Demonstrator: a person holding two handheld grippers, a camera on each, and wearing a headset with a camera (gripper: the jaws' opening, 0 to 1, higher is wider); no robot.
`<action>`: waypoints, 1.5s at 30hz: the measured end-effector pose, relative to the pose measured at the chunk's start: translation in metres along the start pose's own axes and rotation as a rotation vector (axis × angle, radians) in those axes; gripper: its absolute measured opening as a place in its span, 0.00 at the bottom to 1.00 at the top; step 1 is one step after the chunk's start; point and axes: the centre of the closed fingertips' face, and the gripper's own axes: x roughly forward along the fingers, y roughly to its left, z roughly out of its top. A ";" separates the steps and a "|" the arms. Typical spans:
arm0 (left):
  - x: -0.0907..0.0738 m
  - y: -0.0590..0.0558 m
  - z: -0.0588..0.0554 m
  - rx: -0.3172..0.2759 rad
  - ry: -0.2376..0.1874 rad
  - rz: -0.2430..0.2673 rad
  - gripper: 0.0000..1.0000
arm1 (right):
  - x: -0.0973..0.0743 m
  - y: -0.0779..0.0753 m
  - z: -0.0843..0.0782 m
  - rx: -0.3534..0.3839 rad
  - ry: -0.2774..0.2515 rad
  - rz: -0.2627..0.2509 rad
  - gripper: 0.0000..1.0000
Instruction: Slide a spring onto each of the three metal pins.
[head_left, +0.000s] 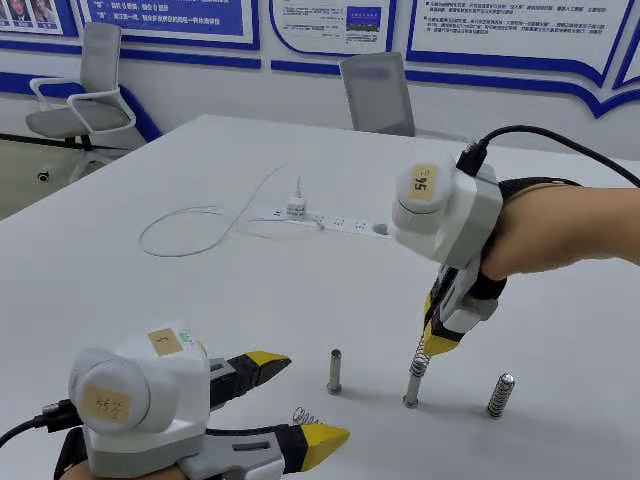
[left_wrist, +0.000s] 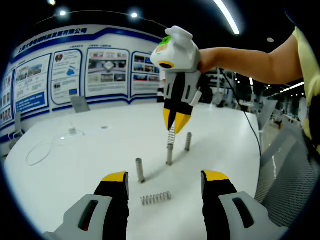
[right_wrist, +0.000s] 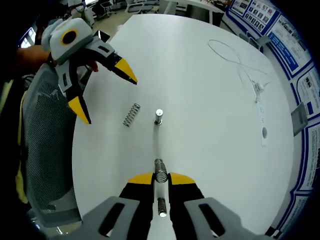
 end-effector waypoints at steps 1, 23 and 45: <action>0.000 0.000 0.000 0.000 0.000 0.000 0.60 | 0.002 0.000 0.000 -0.001 0.005 0.002 0.12; 0.000 0.000 0.000 -0.001 0.002 -0.002 0.60 | 0.030 0.006 -0.005 0.031 0.047 0.033 0.12; 0.000 0.001 -0.001 -0.001 0.004 0.002 0.60 | 0.044 0.012 -0.008 0.033 0.047 0.038 0.12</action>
